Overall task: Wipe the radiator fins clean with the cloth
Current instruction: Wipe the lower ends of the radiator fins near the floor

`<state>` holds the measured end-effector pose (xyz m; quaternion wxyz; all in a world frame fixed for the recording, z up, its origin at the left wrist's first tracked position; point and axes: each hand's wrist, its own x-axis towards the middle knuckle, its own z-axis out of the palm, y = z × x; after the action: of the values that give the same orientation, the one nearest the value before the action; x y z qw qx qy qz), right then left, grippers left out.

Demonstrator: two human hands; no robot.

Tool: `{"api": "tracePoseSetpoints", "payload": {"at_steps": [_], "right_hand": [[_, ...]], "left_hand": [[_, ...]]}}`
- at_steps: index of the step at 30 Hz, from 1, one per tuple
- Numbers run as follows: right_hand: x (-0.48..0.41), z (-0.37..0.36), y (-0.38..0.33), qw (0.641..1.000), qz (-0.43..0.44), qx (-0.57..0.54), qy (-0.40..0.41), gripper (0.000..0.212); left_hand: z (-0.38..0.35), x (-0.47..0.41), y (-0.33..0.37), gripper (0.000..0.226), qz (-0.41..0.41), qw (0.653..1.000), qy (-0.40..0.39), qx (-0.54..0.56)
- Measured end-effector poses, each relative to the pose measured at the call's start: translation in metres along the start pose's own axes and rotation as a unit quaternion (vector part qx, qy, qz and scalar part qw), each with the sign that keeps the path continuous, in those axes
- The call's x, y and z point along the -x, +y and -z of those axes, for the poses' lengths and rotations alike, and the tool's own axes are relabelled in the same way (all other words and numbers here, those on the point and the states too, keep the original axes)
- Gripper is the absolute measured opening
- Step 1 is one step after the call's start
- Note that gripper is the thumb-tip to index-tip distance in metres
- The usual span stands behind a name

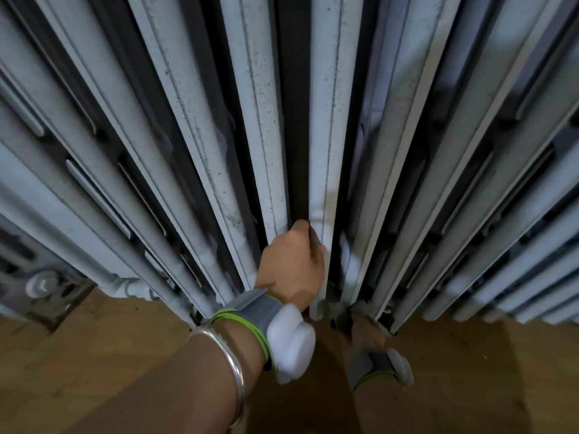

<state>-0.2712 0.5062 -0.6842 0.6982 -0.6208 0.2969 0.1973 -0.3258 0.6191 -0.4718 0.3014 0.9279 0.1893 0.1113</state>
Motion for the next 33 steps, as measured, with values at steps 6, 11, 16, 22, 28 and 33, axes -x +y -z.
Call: {"api": "tracePoseSetpoints", "payload": {"at_steps": [6,11,16,22,28,33], "right_hand": [[0.035,0.003,-0.027,0.994,0.052,-0.097,-0.027,0.025],[0.076,0.002,-0.051,0.978,0.161,-0.122,-0.047,0.014],[0.098,0.012,-0.064,0.927,0.371,-0.048,-0.010,0.023],[0.096,0.008,-0.086,0.761,0.637,0.113,0.043,0.025],[0.061,0.009,-0.076,0.738,0.653,0.170,0.015,0.022],[0.038,0.015,-0.043,0.758,0.609,0.234,0.003,0.022]], "left_hand": [[0.001,0.003,0.005,0.013,0.002,1.000,0.009,-0.012],[0.002,0.006,0.012,0.012,0.010,0.999,0.017,-0.026],[0.001,0.010,0.017,0.014,0.035,0.999,0.024,-0.032],[-0.004,0.012,0.017,0.012,0.029,0.999,0.041,-0.015],[-0.010,0.013,0.016,0.013,0.047,0.997,0.057,-0.010],[-0.014,0.013,0.015,0.010,0.038,0.996,0.080,-0.021]]}}
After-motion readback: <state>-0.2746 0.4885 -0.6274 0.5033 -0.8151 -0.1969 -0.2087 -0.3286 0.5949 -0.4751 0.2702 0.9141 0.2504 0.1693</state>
